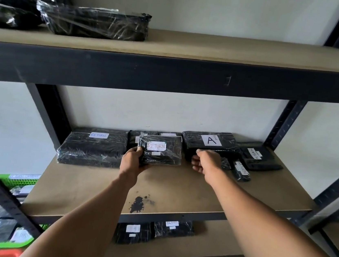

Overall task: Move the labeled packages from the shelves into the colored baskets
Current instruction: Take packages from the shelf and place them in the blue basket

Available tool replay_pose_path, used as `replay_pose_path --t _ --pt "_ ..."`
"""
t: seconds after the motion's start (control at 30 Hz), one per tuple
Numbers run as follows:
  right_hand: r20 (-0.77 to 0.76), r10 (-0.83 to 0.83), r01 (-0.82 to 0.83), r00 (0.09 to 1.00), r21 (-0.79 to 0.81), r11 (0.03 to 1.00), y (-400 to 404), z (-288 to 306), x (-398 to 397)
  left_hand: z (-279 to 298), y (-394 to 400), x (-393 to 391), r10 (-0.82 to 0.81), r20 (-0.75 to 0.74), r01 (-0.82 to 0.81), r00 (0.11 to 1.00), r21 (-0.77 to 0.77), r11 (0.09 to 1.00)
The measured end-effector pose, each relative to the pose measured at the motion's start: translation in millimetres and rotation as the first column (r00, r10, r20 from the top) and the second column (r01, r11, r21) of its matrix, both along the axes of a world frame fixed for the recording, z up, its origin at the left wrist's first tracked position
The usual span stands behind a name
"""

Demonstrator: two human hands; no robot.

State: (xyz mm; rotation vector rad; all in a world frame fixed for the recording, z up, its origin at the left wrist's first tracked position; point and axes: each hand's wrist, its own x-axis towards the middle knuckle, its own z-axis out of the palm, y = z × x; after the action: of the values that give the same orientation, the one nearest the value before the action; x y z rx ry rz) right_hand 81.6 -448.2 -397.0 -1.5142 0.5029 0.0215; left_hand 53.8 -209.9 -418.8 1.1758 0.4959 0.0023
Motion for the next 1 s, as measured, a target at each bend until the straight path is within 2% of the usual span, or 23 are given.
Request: replay_pose_path --t 0.2,0.3,0.43,0.5,0.6,0.77,1.0 --pt "-0.039 0.086 -0.087 0.996 -0.022 0.996 17 5 2 27 18 10 0.09 0.069 -0.09 0.994 -0.006 0.996" --pt "-0.054 0.171 -0.172 0.984 -0.014 0.985 42 11 4 46 36 13 0.217 0.122 -0.213 0.968 -0.046 0.976" --pt "-0.109 0.23 -0.234 0.967 -0.026 0.972 83 13 9 48 74 21 0.414 0.154 -0.425 0.897 0.04 0.904" --pt "-0.142 0.242 -0.25 0.96 -0.04 0.967 100 11 11 44 89 23 0.44 0.144 -0.448 0.887 0.034 0.893" --pt "-0.192 0.253 -0.266 0.948 -0.044 0.963 126 8 15 45 101 16 0.431 0.15 -0.427 0.89 -0.057 0.902" --pt "-0.262 0.235 -0.212 0.936 0.112 0.971 156 12 17 40 110 9 0.412 0.126 -0.398 0.902 -0.124 0.909" --pt "-0.264 0.044 0.048 0.964 0.33 0.943 180 20 23 41 110 8 0.373 0.147 -0.353 0.916 -0.143 0.924"
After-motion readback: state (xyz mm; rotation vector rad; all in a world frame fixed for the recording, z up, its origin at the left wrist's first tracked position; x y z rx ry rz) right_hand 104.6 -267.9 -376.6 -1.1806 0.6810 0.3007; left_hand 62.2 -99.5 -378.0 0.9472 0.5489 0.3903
